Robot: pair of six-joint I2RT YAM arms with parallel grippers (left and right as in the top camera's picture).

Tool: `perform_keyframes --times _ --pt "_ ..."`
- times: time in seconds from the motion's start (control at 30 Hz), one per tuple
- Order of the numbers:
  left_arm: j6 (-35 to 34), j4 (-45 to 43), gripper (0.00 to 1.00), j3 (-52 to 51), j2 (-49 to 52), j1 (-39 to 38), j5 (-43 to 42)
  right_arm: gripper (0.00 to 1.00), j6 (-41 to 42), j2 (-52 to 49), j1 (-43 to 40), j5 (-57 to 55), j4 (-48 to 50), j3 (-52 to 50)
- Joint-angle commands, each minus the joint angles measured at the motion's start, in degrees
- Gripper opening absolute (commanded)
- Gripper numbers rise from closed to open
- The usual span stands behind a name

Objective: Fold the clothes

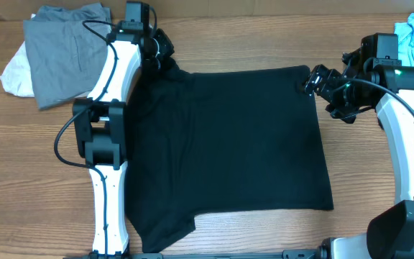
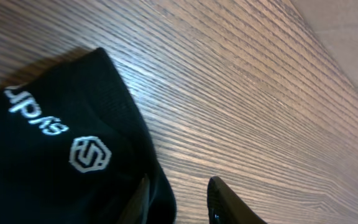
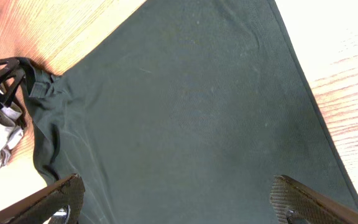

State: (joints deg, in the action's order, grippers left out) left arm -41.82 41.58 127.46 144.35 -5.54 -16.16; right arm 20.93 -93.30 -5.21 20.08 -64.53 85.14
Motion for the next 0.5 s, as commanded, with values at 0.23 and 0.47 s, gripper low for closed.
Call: perform_keyframes --times 0.23,0.47 --pt "1.6 0.9 0.43 1.3 5.4 0.0 1.4 1.0 -0.4 -0.3 0.0 -0.7 -0.7 0.6" --pt "1.9 0.0 0.51 1.3 6.3 0.0 1.5 1.0 -0.4 -0.3 -0.1 -1.2 -0.7 0.6"
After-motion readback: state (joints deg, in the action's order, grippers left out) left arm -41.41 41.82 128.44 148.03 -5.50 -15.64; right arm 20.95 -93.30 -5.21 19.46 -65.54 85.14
